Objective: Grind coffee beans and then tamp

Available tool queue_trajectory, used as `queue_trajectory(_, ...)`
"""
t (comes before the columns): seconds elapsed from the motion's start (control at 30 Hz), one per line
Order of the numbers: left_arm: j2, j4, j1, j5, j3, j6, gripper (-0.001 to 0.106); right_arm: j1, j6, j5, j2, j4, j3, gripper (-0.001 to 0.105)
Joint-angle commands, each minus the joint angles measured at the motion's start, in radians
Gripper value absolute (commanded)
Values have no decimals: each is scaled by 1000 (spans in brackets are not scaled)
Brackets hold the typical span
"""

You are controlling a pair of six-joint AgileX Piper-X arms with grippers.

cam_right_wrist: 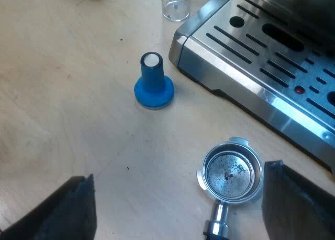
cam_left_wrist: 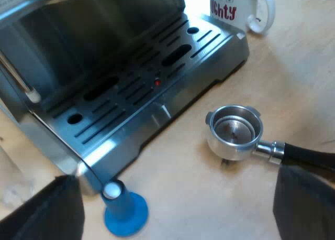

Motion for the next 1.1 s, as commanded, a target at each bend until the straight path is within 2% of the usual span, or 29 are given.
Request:
queue_trajectory(0.03,39,-44,21,-17,22,-48,79,-3,-14,0,-7,-6,-10,68)
queue_trajectory(0.23,121,-126,105,6,42,-51,79,-3,-15,0,-7,-6,-10,68)
queue_trajectory(0.37,209,-196,173,96,45,-40,79,-3,-15,0,-7,-6,-10,68)
queue_trajectory(0.8,504,-325,177,96,45,-31,79,-3,-15,0,-7,1,-10,68)
queue_trajectory(1.1,699,-456,177,65,45,-31,79,-3,-15,0,-7,1,-10,68)
